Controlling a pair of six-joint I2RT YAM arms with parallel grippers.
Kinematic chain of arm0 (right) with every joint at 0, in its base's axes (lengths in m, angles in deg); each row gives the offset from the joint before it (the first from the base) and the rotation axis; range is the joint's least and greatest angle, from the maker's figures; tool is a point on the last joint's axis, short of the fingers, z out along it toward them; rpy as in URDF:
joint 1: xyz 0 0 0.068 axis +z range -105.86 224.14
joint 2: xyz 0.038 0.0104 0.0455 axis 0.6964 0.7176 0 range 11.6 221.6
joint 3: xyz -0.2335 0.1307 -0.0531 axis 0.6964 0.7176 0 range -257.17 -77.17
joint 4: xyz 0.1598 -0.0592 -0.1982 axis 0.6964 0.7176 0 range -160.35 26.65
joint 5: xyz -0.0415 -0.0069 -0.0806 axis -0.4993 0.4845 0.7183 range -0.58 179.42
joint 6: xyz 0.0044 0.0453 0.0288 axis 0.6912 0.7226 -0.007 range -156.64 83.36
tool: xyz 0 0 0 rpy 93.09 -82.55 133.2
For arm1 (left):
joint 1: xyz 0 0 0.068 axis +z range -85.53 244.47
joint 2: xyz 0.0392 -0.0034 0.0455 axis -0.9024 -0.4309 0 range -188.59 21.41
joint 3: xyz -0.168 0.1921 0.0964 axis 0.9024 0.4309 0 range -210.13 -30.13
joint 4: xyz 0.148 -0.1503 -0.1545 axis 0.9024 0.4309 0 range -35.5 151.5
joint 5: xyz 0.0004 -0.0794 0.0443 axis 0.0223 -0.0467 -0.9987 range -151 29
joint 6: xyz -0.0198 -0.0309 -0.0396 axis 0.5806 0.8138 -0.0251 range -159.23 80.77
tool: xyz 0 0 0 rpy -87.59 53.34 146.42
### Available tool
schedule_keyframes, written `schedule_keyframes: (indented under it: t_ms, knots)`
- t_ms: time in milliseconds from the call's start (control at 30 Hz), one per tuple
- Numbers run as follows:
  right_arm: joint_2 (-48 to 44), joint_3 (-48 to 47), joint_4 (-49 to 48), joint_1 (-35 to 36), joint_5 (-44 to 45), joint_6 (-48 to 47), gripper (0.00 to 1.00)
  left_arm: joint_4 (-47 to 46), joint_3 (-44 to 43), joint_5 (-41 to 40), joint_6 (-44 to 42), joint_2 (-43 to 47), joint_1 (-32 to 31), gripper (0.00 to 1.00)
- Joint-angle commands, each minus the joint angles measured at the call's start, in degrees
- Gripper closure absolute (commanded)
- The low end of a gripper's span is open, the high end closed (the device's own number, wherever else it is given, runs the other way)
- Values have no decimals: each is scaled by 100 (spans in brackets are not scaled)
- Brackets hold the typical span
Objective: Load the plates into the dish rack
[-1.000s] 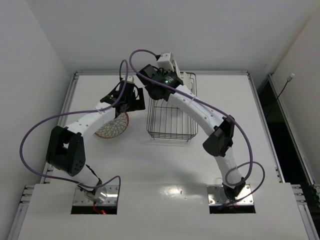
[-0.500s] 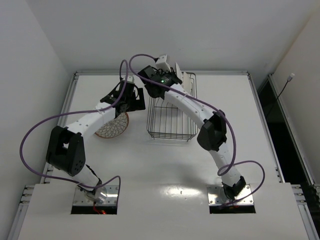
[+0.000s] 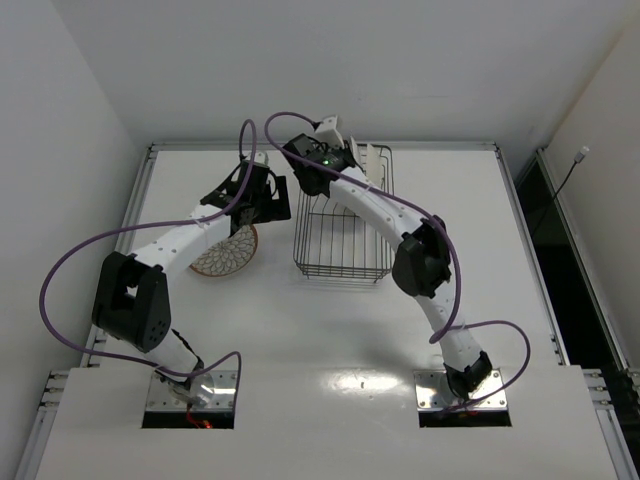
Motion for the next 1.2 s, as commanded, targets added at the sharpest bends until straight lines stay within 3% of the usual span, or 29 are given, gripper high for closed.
schedule_keyframes:
  t_ms: [0, 167, 300, 333, 433, 500, 533, 733, 933, 1167]
  knots:
    - [63, 142, -55, -46, -261, 380, 88, -38, -102, 24, 43, 87, 53, 8]
    - [2, 318, -2, -46, -630, 556, 78, -38, -102, 24, 43, 87, 53, 8]
    - [-191, 318, 121, 32, -754, 618, 64, -38, -155, -229, -9, 87, 53, 8]
    - [-261, 318, 121, 33, -806, 618, 53, -38, -155, -301, -10, 87, 53, 8]
    - [-735, 318, 315, 174, -920, 618, 40, 15, -155, -651, -115, 34, 53, 8]
    - [-1260, 397, 376, 349, -1297, 548, 27, 15, -155, -828, -115, -36, 53, 8]
    - [-1455, 450, 315, 350, -1786, 347, 0, 146, -216, -1081, -115, -184, 53, 7]
    - [-2852, 1090, 298, 726, -3124, 345, 0, 269, -216, -1645, -63, -624, 53, 5]
    - [-5023, 3179, -414, 1052, -3521, 714, 0, 463, -322, -1892, -115, -1222, 53, 5]
    - [-6483, 4141, -503, 1053, -3558, 1040, 0, 525, -497, -1831, -282, -1793, 106, 5]
